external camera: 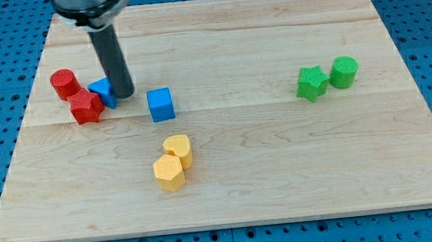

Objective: Move the blue cube to the bottom right of the red star

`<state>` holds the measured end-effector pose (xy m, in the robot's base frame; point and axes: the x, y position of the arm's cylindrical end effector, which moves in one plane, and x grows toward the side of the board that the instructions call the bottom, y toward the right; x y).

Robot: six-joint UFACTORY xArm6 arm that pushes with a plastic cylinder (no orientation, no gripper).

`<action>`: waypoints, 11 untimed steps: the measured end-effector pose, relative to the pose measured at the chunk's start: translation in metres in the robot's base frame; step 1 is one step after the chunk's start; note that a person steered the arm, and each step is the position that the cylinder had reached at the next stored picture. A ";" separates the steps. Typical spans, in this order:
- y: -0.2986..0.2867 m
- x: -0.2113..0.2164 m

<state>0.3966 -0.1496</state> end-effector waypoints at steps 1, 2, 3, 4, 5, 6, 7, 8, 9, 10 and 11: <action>-0.020 0.000; 0.020 -0.028; 0.098 -0.028; 0.132 0.024; 0.132 0.052; 0.109 0.045; 0.100 0.019; 0.029 0.023; 0.056 0.033; 0.068 0.045; 0.009 0.059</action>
